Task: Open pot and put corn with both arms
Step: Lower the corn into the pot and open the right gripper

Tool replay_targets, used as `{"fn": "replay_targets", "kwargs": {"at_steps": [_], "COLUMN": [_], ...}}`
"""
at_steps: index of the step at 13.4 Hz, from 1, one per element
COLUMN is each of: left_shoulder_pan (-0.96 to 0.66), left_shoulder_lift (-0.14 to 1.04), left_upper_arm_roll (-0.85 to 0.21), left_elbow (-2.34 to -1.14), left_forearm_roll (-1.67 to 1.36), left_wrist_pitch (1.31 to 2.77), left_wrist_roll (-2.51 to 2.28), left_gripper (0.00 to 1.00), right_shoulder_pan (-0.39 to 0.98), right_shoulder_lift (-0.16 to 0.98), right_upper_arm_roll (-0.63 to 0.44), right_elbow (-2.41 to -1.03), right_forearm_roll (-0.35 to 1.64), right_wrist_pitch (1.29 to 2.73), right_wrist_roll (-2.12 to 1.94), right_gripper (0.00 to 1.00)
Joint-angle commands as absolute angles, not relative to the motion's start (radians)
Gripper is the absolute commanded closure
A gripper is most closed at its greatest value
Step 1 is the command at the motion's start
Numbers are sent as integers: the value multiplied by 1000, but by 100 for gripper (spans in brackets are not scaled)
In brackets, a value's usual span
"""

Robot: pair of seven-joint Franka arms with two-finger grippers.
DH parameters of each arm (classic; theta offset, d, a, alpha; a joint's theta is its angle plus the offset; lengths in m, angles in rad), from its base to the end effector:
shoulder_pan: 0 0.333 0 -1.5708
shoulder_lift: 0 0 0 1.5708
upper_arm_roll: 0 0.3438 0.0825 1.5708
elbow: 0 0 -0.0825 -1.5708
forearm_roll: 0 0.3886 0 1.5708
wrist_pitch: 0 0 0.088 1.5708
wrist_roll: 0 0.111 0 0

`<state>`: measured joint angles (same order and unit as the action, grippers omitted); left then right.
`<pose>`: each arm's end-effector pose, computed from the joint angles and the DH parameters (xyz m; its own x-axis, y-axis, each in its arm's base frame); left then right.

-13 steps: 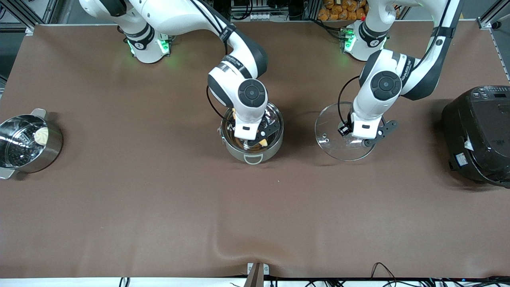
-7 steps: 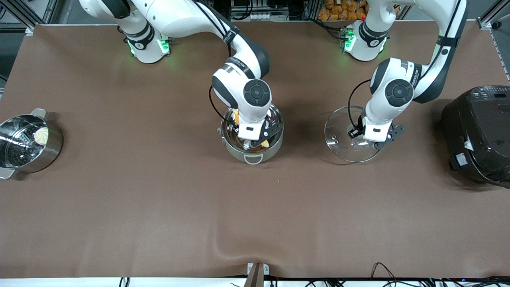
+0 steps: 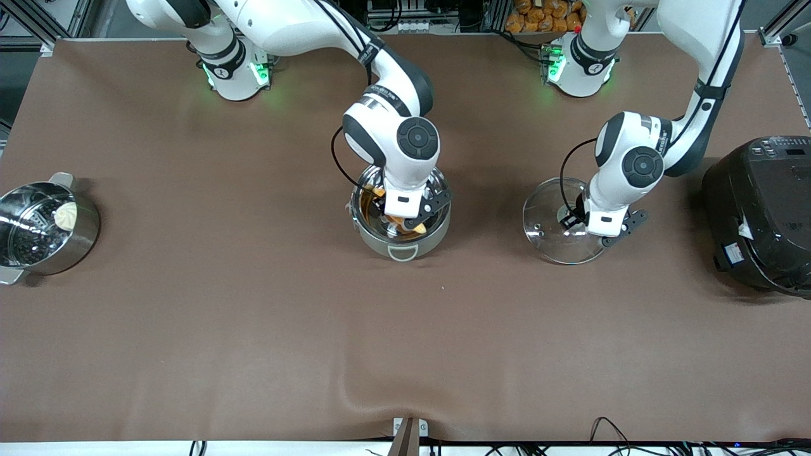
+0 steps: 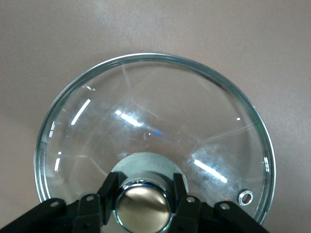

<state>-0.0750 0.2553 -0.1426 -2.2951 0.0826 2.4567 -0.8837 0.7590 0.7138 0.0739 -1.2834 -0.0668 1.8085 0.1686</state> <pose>0.5166 -0.1146 0.2508 0.8218 0.5677 -0.0492 0.5637 -0.8225 -0.0763 0.5124 0.5354 0.3286 0.7717 0.6097 -0.1810 0.6256 -0.7789 0.0435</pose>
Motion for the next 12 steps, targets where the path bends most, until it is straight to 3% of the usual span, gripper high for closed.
{"fn": "replay_targets", "kwargs": {"at_steps": [1, 6, 7, 8, 9, 12], "left_shoulder_pan": [-52, -51, -42, -32, -34, -34], "left_shoulder_lift": [261, 268, 264, 258, 249, 175], "left_upper_arm_roll": [-152, -149, -150, -152, -153, -158], "left_elbow": [-2319, -2338, -2336, -2330, -2327, -2295], "left_forearm_roll": [81, 83, 83, 83, 83, 83], "left_wrist_pitch": [2517, 2540, 2540, 2540, 2540, 2517], "left_wrist_roll": [-861, -857, -859, -858, -859, -861], "left_gripper": [100, 97, 70, 27, 0, 0], "right_shoulder_pan": [743, 536, 475, 412, 358, 168], "right_shoulder_lift": [669, 510, 482, 457, 437, 346], "right_upper_arm_roll": [66, 63, 63, 64, 64, 63], "right_elbow": [-1267, -1272, -1272, -1275, -1275, -1304], "right_forearm_roll": [-78, -80, -80, -80, -78, -20], "right_wrist_pitch": [1754, 1620, 1608, 1586, 1548, 1496], "right_wrist_roll": [170, 62, 33, 5, -24, -138], "right_gripper": [0, 0, 0, 0, 0, 0]}}
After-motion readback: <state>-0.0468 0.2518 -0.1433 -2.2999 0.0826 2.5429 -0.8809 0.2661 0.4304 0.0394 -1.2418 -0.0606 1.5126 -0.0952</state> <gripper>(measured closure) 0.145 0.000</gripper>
